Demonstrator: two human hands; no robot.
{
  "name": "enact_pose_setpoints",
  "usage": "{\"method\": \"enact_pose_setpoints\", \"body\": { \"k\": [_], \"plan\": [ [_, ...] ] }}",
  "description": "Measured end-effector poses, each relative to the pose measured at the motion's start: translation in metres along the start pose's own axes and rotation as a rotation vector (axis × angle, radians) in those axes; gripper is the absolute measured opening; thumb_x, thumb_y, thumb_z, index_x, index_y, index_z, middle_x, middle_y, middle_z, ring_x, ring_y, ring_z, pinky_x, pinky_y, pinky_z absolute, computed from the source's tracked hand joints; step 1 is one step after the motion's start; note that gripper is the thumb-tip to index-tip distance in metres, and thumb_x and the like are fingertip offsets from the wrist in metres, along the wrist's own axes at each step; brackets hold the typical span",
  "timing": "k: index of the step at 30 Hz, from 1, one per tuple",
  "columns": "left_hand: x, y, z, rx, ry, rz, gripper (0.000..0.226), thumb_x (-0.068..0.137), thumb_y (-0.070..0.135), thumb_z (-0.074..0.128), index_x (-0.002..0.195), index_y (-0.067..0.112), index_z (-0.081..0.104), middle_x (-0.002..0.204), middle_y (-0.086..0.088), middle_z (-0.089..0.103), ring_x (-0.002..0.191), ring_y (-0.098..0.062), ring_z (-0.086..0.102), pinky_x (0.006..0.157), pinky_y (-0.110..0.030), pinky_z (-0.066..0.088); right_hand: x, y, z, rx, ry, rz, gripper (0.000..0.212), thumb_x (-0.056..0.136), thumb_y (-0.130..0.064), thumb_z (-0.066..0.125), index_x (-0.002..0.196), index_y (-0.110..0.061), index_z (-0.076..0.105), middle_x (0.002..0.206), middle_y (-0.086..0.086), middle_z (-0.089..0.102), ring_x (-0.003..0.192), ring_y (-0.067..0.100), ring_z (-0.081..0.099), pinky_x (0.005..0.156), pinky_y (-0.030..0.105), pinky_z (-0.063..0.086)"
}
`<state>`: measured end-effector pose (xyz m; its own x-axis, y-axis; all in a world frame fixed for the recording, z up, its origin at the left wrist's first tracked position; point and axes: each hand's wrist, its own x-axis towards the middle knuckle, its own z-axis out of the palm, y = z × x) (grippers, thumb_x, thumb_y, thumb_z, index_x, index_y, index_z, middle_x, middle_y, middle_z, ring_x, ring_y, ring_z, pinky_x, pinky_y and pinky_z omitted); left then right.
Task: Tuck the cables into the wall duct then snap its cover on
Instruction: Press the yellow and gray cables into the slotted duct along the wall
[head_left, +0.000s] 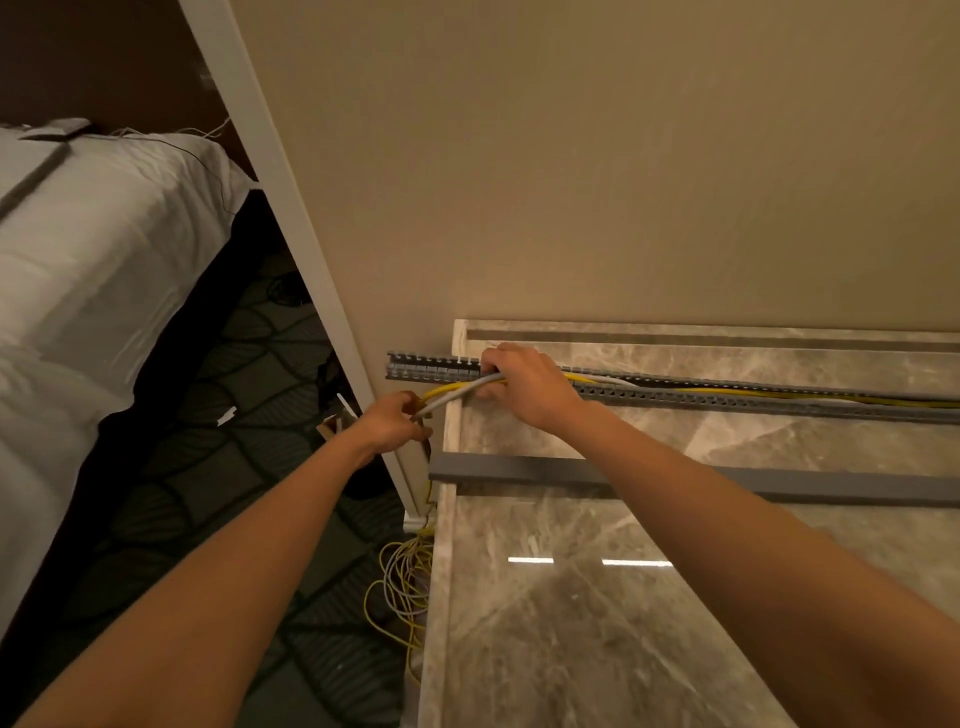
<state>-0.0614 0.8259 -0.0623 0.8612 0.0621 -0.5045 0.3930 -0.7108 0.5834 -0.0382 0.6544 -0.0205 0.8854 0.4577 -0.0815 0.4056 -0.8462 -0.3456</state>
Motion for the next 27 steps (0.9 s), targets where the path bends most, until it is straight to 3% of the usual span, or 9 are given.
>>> {"method": "enact_pose_setpoints", "body": {
  "k": [2,6,9,13,17,20,24,27],
  "plan": [
    [0.002,-0.006,0.000,0.018,0.080,0.043,0.006,0.091,0.014,0.058,0.094,0.009,0.061,0.087,-0.005,0.055,0.090,-0.023,0.053,0.075,-0.027,0.037,0.000,0.001,-0.001,0.003,0.001,0.005,0.021,0.090,-0.020,0.060,0.106,-0.006,0.061,0.112,0.014,0.064,0.103,0.031,0.058,0.084,0.038,0.045],
    [0.000,-0.022,-0.015,-0.075,0.215,0.109,0.026,0.083,0.012,0.068,0.060,0.019,0.058,0.070,-0.003,0.061,0.067,-0.014,0.055,0.060,-0.023,0.042,0.002,0.001,0.000,-0.013,0.004,0.013,0.020,0.092,-0.022,0.058,0.104,-0.007,0.061,0.110,0.014,0.066,0.101,0.031,0.058,0.082,0.038,0.045],
    [-0.009,-0.023,-0.031,-0.231,0.315,0.171,0.024,0.076,0.009,0.076,0.066,0.019,0.056,0.069,-0.007,0.065,0.062,-0.016,0.060,0.058,-0.024,0.049,0.001,0.000,0.001,-0.033,0.014,0.011,0.022,0.095,-0.023,0.052,0.107,-0.006,0.059,0.112,0.014,0.065,0.103,0.032,0.058,0.083,0.039,0.045],
    [-0.017,-0.011,-0.041,-0.250,0.407,0.321,0.032,0.078,0.007,0.073,0.075,0.027,0.048,0.061,0.001,0.060,0.054,-0.008,0.054,0.053,-0.015,0.040,-0.001,-0.002,0.000,0.003,0.020,0.024,0.024,0.096,-0.023,0.049,0.110,-0.006,0.058,0.114,0.016,0.065,0.103,0.033,0.058,0.085,0.039,0.045],
    [-0.015,-0.004,-0.045,-0.142,0.443,0.436,0.019,0.085,0.005,0.065,0.096,0.014,0.053,0.070,0.004,0.050,0.062,-0.007,0.046,0.057,-0.010,0.035,-0.002,0.000,0.002,0.040,0.034,0.032,0.023,0.097,-0.021,0.047,0.110,-0.004,0.056,0.110,0.018,0.066,0.101,0.036,0.058,0.082,0.039,0.043],
    [-0.008,0.001,-0.049,-0.044,0.463,0.499,0.007,0.087,0.004,0.062,0.093,0.002,0.064,0.084,-0.004,0.053,0.074,-0.013,0.046,0.062,-0.012,0.035,-0.004,0.002,0.002,0.129,0.028,0.048,0.019,0.097,-0.015,0.047,0.110,-0.003,0.056,0.108,0.020,0.066,0.099,0.038,0.058,0.080,0.039,0.043],
    [-0.004,0.001,-0.054,-0.070,0.365,0.430,0.002,0.088,0.008,0.062,0.090,0.009,0.062,0.084,-0.005,0.058,0.079,-0.017,0.053,0.064,-0.020,0.042,-0.006,0.005,0.002,0.292,0.023,0.090,0.013,0.096,-0.009,0.048,0.109,-0.006,0.049,0.110,0.020,0.065,0.098,0.037,0.058,0.075,0.037,0.043],
    [-0.002,-0.001,-0.055,-0.189,0.323,0.353,0.016,0.087,0.008,0.064,0.085,0.018,0.052,0.086,-0.001,0.056,0.079,-0.017,0.054,0.065,-0.020,0.046,-0.005,0.008,-0.002,0.452,0.033,0.129,0.013,0.095,-0.007,0.050,0.095,-0.013,0.039,0.111,0.019,0.065,0.097,0.033,0.057,0.076,0.035,0.043]
  ]
}}
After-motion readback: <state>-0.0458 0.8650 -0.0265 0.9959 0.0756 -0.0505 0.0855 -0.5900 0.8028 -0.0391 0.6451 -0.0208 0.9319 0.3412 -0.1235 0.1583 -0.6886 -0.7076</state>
